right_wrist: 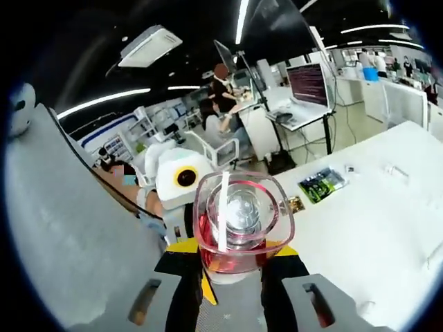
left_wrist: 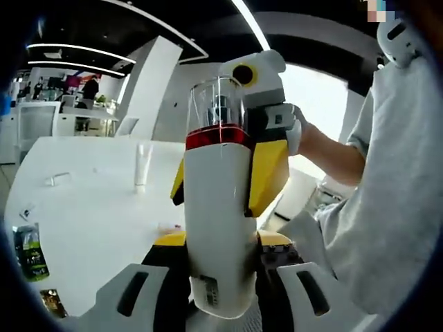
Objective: Arrange the skincare products in the storage area until every visible bottle or jar stands upright without overlapping.
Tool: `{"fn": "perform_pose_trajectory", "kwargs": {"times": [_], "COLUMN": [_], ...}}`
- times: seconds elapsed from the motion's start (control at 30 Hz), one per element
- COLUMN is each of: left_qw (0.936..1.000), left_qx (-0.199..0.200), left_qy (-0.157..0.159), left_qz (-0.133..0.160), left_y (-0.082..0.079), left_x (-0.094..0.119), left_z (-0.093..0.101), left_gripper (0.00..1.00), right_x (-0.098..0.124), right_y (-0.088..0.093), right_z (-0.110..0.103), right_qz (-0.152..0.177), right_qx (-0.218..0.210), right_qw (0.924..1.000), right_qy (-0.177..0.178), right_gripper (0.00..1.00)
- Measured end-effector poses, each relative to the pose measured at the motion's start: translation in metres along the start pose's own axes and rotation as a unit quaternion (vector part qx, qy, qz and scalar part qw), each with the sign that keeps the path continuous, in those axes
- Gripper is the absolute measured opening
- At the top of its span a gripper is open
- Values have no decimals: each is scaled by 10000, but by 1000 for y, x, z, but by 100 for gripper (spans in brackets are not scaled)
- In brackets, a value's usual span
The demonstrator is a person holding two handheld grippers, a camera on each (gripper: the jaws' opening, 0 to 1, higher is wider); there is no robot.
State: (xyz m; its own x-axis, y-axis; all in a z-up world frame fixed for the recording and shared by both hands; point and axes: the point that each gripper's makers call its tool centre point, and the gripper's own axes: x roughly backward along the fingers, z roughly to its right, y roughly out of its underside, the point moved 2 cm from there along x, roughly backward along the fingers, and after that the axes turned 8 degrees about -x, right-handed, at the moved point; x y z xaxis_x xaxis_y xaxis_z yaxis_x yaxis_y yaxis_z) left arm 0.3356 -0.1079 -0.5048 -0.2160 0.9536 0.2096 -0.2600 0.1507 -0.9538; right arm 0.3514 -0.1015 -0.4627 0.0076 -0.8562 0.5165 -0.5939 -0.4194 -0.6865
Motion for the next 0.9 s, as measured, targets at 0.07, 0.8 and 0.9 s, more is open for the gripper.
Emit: {"fn": "perform_pose_trajectory", "kwargs": {"times": [0.07, 0.8, 0.9], "left_qw": [9999, 9994, 9993], "left_qx": [64, 89, -16], "left_qy": [27, -159, -192], "left_qz": [97, 307, 309], "left_y": [-3, -9, -9], "left_x": [2, 2, 2], "left_z": [0, -5, -7], "left_gripper": [32, 33, 33], "right_x": [2, -2, -2], "right_y": [-2, -26, -26], "right_z": [-1, -14, -15], "right_qz": [-4, 1786, 1757], "right_qx": [-86, 486, 651], "right_qw": [9999, 9827, 9823], "right_qy": [-138, -3, 79], "right_gripper": [24, 21, 21]}}
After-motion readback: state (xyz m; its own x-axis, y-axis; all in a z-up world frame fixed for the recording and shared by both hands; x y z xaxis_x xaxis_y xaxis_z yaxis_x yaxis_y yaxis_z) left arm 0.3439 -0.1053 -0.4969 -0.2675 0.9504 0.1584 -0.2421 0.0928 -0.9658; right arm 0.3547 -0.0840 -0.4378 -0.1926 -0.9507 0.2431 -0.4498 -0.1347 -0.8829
